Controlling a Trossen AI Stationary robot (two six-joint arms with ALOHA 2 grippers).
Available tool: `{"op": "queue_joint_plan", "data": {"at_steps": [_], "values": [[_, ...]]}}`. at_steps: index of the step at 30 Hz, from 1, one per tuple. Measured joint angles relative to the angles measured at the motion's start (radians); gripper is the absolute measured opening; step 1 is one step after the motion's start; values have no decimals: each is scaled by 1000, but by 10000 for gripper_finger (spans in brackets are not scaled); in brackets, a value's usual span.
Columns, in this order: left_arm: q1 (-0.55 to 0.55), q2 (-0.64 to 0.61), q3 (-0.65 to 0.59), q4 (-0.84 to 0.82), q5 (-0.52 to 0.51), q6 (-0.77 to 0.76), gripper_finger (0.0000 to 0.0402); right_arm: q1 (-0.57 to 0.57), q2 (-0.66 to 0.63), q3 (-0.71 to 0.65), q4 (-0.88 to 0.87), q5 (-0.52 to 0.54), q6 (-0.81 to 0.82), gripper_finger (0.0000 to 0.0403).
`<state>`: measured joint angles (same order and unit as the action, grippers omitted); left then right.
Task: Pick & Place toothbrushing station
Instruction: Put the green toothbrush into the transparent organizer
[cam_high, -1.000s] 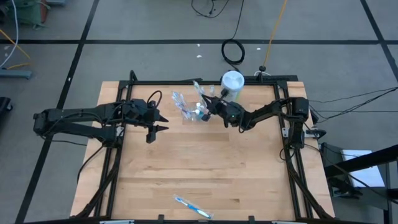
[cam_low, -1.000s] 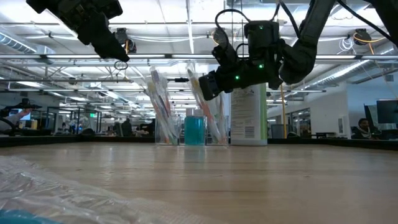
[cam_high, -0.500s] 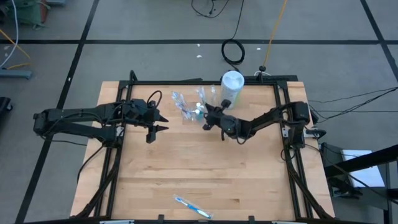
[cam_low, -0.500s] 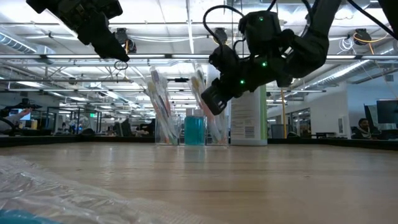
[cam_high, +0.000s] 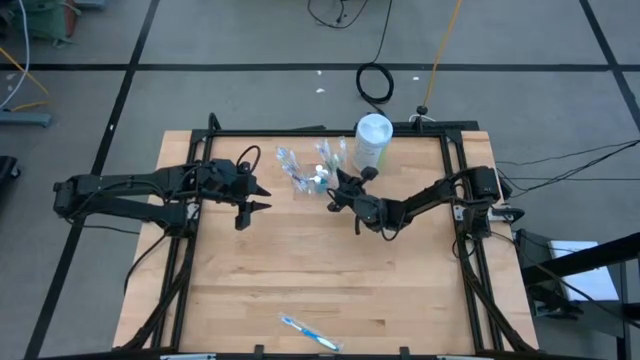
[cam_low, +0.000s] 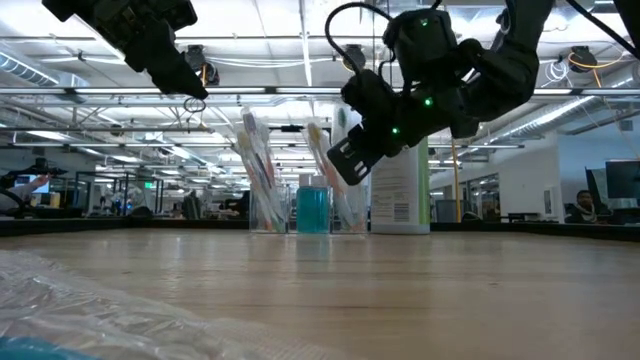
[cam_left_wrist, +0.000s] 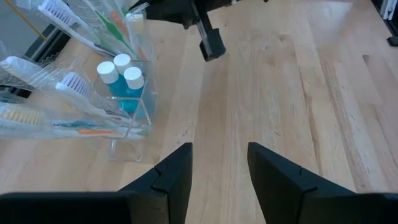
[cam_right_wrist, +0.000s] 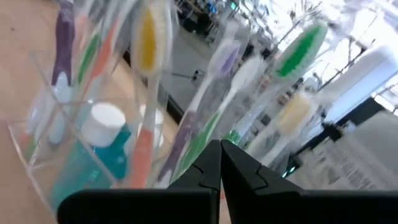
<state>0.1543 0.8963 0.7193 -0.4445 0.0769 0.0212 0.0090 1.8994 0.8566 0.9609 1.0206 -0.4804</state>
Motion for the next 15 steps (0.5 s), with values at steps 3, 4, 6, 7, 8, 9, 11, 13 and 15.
{"op": "queue_joint_plan", "data": {"at_steps": [3,4,6,7,8,9,11,13,15], "values": [[0,0,0,0,0,0,161,-4,0,0,-78,0,98,0],[0,0,0,0,0,0,161,-7,0,0,-105,-1,120,0],[0,0,0,0,0,0,161,-8,0,0,-148,-2,148,0],[0,0,0,0,0,0,161,-9,0,0,-163,-2,156,0],[0,0,0,0,0,0,161,-9,0,0,-173,-2,164,0],[0,0,0,0,0,0,161,-9,0,0,-183,-2,176,0],[0,0,0,0,0,0,161,-9,-1,0,-187,-2,198,0],[0,0,0,0,0,0,161,-8,-1,0,-187,-3,204,0],[0,0,0,0,0,0,161,-7,-1,0,-187,-3,191,0]]}}
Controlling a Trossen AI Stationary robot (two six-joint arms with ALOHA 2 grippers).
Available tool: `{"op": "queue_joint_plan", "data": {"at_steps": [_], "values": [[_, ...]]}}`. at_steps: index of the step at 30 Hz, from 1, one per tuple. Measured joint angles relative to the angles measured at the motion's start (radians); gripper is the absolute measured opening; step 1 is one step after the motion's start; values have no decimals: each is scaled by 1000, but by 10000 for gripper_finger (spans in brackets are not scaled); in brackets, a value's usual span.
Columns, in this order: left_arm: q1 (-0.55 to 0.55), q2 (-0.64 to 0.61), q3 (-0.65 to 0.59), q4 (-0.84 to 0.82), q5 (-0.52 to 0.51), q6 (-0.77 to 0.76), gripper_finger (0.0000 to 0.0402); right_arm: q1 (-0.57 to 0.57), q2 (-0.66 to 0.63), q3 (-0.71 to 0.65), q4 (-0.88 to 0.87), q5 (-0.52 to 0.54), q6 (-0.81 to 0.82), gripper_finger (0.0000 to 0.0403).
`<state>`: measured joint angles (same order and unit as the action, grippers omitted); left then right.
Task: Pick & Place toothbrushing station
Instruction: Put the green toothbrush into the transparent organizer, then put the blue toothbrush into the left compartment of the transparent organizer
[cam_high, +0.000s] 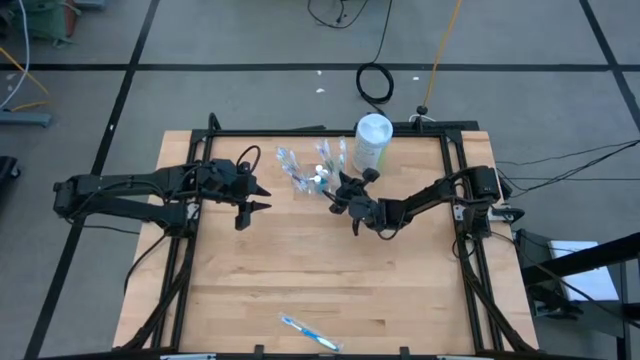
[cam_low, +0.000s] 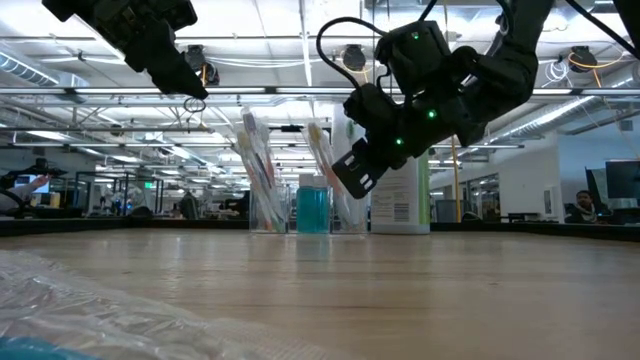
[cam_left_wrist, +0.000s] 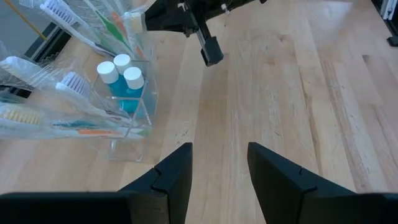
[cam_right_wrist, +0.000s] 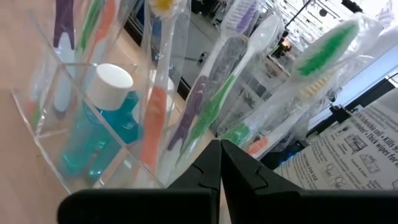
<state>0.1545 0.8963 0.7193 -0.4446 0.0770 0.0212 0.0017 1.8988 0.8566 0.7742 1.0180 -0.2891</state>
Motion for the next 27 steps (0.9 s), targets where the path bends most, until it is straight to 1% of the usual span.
{"op": "queue_joint_plan", "data": {"at_steps": [7,10,14,22,27], "values": [[0,0,0,0,0,0,161,0,0,0,19,-1,-17,1],[0,0,0,0,0,0,161,0,-8,0,16,-1,-11,10],[0,0,0,0,0,0,161,6,-35,0,11,0,-11,33],[0,0,0,0,0,0,161,33,-88,0,-3,1,-11,93],[0,0,0,0,0,-15,161,59,-117,0,-5,2,-56,120]]}}
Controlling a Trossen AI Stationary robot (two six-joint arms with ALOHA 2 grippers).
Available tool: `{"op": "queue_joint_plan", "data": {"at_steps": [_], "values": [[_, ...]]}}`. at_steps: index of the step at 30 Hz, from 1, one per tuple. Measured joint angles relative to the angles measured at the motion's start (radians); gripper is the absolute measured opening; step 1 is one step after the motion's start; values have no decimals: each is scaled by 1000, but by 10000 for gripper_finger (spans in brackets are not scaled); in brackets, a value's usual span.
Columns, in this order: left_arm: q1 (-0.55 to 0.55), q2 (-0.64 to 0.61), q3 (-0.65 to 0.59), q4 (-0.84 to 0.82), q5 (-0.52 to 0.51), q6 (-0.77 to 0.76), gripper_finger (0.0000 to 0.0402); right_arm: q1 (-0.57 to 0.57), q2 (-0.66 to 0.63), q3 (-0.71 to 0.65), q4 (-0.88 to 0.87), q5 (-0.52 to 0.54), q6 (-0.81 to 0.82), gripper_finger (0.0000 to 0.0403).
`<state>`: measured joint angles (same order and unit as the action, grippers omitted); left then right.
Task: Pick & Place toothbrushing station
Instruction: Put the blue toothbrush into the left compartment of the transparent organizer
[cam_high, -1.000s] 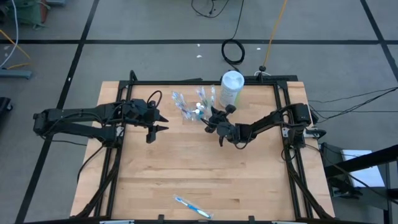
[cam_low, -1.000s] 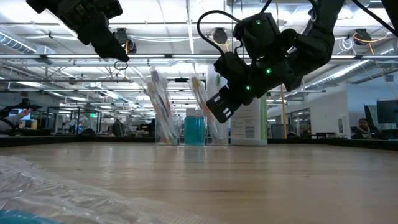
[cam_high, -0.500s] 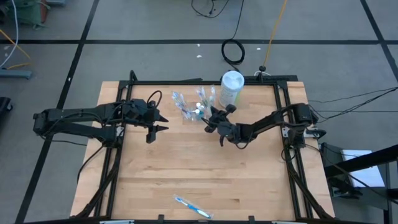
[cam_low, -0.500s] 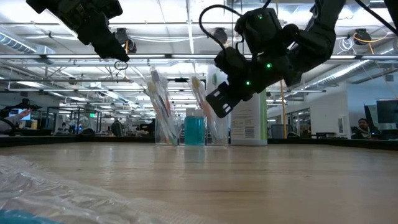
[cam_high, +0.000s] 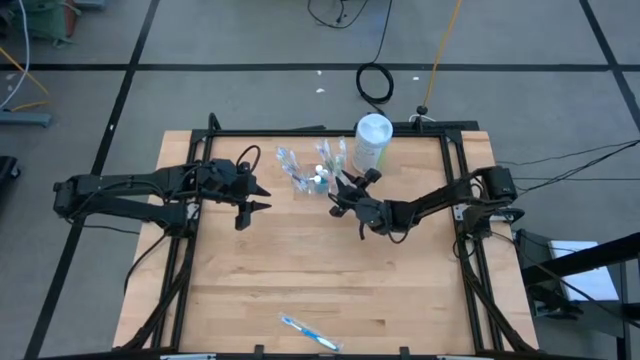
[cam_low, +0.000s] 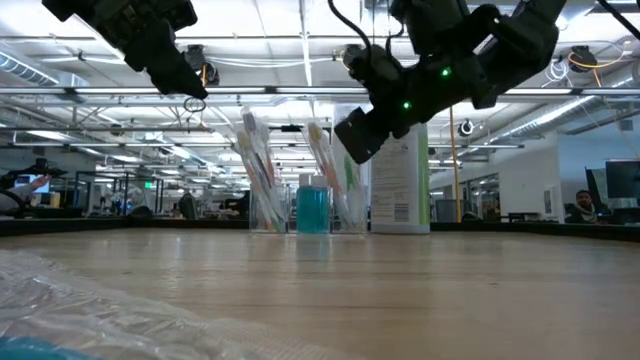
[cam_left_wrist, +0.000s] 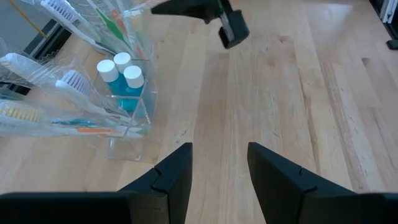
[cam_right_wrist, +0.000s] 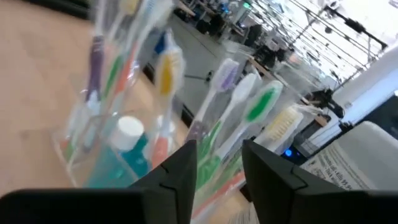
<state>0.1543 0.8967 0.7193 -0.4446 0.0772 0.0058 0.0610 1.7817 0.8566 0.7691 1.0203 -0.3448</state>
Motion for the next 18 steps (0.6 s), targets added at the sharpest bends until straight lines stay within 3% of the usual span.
{"op": "queue_joint_plan", "data": {"at_steps": [10,18], "values": [[-52,0,0,0,2,-28,161,88,-97,0,0,-2,-17,132],[-294,66,0,46,-2,-116,161,145,-154,0,-12,-30,-17,132]]}}
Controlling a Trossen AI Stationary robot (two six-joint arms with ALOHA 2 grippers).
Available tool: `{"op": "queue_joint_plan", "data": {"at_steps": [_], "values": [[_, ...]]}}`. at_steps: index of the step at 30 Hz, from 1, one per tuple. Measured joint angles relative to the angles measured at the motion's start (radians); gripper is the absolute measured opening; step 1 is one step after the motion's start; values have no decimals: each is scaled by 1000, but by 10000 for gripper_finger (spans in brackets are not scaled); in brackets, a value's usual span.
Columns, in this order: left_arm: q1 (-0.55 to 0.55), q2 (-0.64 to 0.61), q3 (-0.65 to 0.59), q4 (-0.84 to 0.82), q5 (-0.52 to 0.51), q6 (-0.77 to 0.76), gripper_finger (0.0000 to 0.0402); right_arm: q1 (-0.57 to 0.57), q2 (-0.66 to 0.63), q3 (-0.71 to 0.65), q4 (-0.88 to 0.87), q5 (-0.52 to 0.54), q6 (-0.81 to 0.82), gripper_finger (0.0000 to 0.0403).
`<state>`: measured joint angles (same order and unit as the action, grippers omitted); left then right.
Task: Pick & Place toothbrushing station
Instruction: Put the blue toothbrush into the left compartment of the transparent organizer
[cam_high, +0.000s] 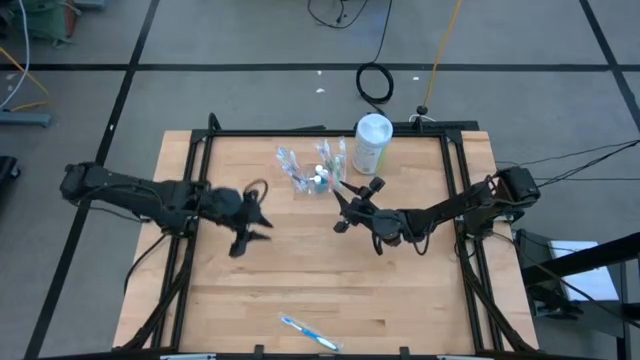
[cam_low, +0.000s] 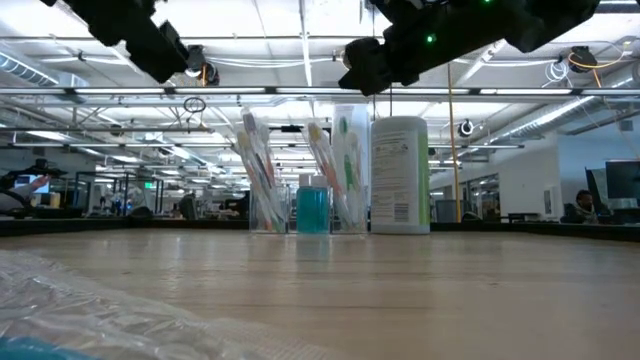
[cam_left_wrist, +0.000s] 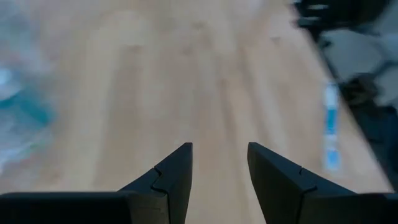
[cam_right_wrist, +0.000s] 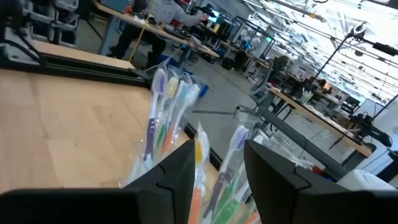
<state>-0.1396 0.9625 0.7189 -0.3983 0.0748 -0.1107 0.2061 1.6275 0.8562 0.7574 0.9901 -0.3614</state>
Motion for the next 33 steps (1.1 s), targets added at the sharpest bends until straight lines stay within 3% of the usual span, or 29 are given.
{"op": "queue_joint_plan", "data": {"at_steps": [12,25,30,33], "values": [[-342,349,0,465,-4,-45,161,12,0,0,-2,-1,34,132],[-491,731,0,873,-35,-192,161,91,0,0,-68,-2,206,130],[-526,820,0,888,-162,-159,161,142,0,0,-86,-3,261,130],[-536,867,0,906,-172,-207,161,170,0,0,-88,-3,271,130]]}}
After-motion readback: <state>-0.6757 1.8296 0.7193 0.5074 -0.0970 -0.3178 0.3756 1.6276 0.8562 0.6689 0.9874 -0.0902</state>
